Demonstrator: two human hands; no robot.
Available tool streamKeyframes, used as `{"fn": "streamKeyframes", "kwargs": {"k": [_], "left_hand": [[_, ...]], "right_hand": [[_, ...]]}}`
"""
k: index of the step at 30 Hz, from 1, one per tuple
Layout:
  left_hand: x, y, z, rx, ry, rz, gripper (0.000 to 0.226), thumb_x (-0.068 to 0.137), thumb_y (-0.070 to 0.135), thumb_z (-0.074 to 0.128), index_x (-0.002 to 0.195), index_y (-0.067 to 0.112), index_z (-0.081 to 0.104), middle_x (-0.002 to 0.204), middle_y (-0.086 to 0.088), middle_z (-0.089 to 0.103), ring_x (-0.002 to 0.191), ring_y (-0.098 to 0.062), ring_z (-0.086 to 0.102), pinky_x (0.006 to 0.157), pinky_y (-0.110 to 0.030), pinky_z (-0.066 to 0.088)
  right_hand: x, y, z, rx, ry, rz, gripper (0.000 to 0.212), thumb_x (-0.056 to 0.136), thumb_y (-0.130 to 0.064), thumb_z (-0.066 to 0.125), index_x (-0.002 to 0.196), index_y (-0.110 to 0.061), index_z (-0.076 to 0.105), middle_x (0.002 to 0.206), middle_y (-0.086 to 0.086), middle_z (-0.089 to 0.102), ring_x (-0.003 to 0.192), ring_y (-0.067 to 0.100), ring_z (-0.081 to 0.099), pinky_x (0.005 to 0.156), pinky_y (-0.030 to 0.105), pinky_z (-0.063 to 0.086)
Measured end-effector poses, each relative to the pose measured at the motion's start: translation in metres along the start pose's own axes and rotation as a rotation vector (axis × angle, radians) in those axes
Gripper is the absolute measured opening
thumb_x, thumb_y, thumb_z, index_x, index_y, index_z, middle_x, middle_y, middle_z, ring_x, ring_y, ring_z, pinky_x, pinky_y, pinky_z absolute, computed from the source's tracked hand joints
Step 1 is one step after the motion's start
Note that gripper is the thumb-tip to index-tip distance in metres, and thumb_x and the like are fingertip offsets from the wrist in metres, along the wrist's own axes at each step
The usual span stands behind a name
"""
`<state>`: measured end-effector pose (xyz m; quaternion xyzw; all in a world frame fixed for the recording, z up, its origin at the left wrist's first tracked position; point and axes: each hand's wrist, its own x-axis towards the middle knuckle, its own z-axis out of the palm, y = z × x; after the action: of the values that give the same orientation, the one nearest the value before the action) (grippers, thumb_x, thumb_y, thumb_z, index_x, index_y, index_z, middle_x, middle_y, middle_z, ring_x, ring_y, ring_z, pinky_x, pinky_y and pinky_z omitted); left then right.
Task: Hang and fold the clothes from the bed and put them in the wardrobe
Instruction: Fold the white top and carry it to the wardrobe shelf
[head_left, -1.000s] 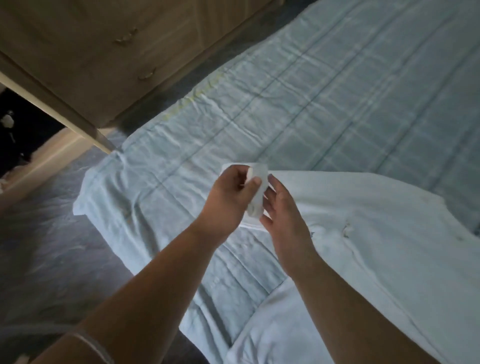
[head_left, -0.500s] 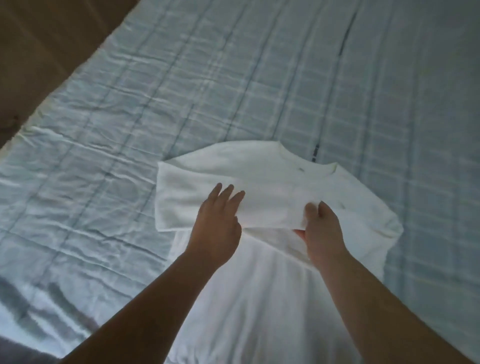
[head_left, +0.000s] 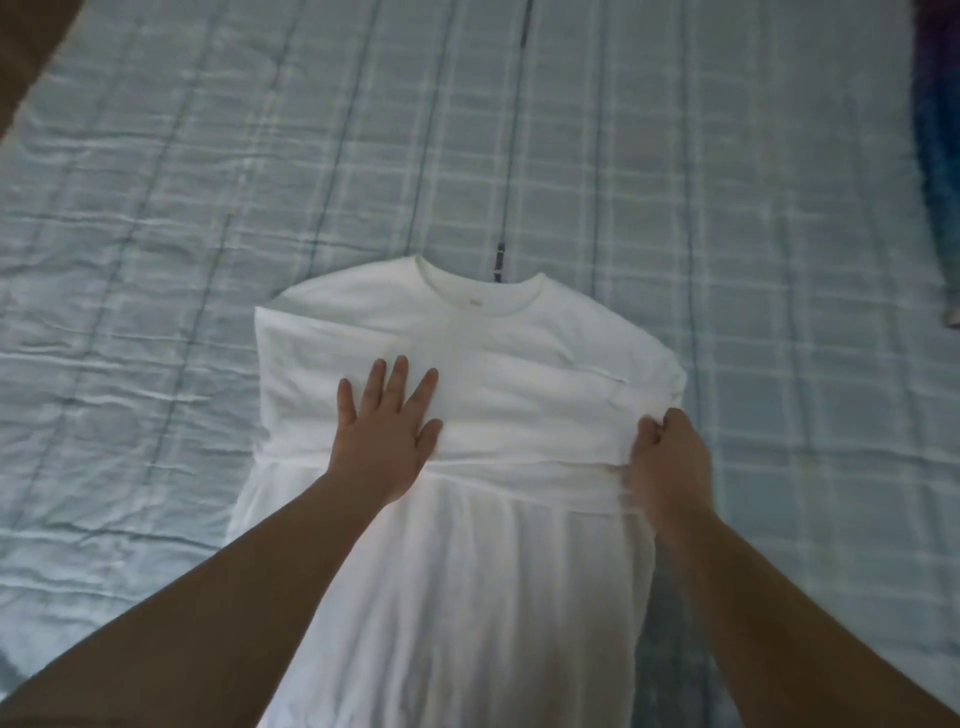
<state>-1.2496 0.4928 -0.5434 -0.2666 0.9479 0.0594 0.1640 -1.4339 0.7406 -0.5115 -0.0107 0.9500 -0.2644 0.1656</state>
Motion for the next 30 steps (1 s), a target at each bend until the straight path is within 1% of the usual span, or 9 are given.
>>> {"fn": "streamKeyframes", "kwargs": {"k": [3, 5, 10, 14, 17, 22, 26, 28, 30], "left_hand": [[0.001, -0.003, 0.005, 0.000, -0.008, -0.007, 0.068, 0.095, 0.058, 0.005, 0.159, 0.035, 0.009, 0.168, -0.005, 0.008, 0.154, -0.030, 0.004, 0.120, -0.060, 0.005], [0.001, -0.005, 0.006, -0.012, 0.012, 0.004, 0.067, 0.096, 0.057, 0.008, 0.159, 0.034, 0.012, 0.167, -0.006, 0.011, 0.154, -0.030, 0.006, 0.120, -0.060, 0.007], [-0.007, -0.009, 0.010, -0.039, 0.052, 0.066, 0.065, 0.099, 0.055, 0.011, 0.159, 0.030, 0.014, 0.167, -0.009, 0.013, 0.154, -0.031, 0.009, 0.120, -0.060, 0.010], [-0.026, -0.017, 0.010, -0.049, 0.063, 0.169, 0.063, 0.101, 0.051, 0.012, 0.159, 0.028, 0.014, 0.166, -0.011, 0.014, 0.153, -0.033, 0.009, 0.120, -0.059, 0.013], [-0.053, -0.028, 0.016, -0.073, 0.080, 0.226, 0.061, 0.102, 0.048, 0.018, 0.159, 0.026, 0.018, 0.166, -0.011, 0.017, 0.153, -0.034, 0.011, 0.120, -0.059, 0.014], [-0.125, -0.062, 0.039, -0.104, 0.092, 0.266, 0.061, 0.101, 0.045, 0.027, 0.157, 0.020, 0.027, 0.164, -0.013, 0.022, 0.153, -0.033, 0.014, 0.120, -0.060, 0.015], [-0.196, -0.096, 0.057, -0.120, 0.043, 0.151, 0.063, 0.099, 0.041, 0.030, 0.157, 0.015, 0.027, 0.163, -0.015, 0.024, 0.152, -0.035, 0.016, 0.120, -0.059, 0.017], [-0.227, -0.111, 0.064, -0.167, 0.018, 0.072, 0.066, 0.097, 0.036, 0.039, 0.157, 0.013, 0.024, 0.163, -0.016, 0.022, 0.151, -0.037, 0.016, 0.119, -0.059, 0.020], [-0.256, -0.125, 0.072, -0.341, 0.002, -0.081, 0.072, 0.095, 0.027, 0.052, 0.158, 0.012, 0.020, 0.164, -0.016, 0.019, 0.150, -0.037, 0.016, 0.119, -0.056, 0.023]], "right_hand": [[-0.002, 0.006, 0.005, 0.003, 0.000, 0.004, 0.016, 0.095, -0.026, 0.053, 0.095, -0.011, 0.050, 0.099, 0.021, 0.065, 0.090, 0.040, 0.064, 0.074, 0.037, 0.048], [-0.005, 0.008, 0.006, 0.001, 0.037, -0.046, 0.018, 0.091, -0.026, 0.057, 0.101, -0.013, 0.049, 0.103, 0.017, 0.061, 0.095, 0.039, 0.061, 0.078, 0.042, 0.052], [-0.032, 0.018, 0.001, -0.181, 0.116, -0.130, 0.057, 0.084, -0.019, 0.064, 0.136, -0.011, 0.042, 0.133, 0.017, 0.045, 0.120, 0.039, 0.043, 0.100, 0.049, 0.042], [-0.090, 0.035, 0.012, -0.240, 0.148, -0.247, 0.062, 0.081, -0.012, 0.062, 0.139, -0.004, 0.043, 0.143, 0.023, 0.042, 0.129, 0.042, 0.040, 0.109, 0.051, 0.037], [-0.143, 0.050, 0.029, -0.292, 0.090, -0.345, 0.060, 0.082, -0.018, 0.051, 0.140, -0.003, 0.045, 0.147, 0.024, 0.041, 0.135, 0.040, 0.037, 0.111, 0.049, 0.035], [-0.224, 0.079, 0.050, -0.330, -0.030, -0.230, 0.062, 0.087, -0.024, 0.046, 0.146, -0.008, 0.043, 0.156, 0.019, 0.035, 0.144, 0.036, 0.030, 0.114, 0.052, 0.031], [-0.262, 0.103, 0.047, -0.359, -0.073, -0.135, 0.060, 0.091, -0.023, 0.048, 0.149, -0.011, 0.037, 0.159, 0.017, 0.026, 0.146, 0.034, 0.023, 0.118, 0.048, 0.025], [-0.276, 0.111, 0.044, -0.260, -0.053, -0.059, 0.064, 0.090, -0.018, 0.054, 0.150, -0.013, 0.033, 0.161, 0.015, 0.020, 0.146, 0.033, 0.021, 0.119, 0.048, 0.023], [-0.291, 0.112, 0.040, -0.082, -0.057, 0.065, 0.070, 0.090, -0.011, 0.057, 0.153, -0.013, 0.026, 0.162, 0.012, 0.018, 0.146, 0.030, 0.021, 0.120, 0.046, 0.021]]}}
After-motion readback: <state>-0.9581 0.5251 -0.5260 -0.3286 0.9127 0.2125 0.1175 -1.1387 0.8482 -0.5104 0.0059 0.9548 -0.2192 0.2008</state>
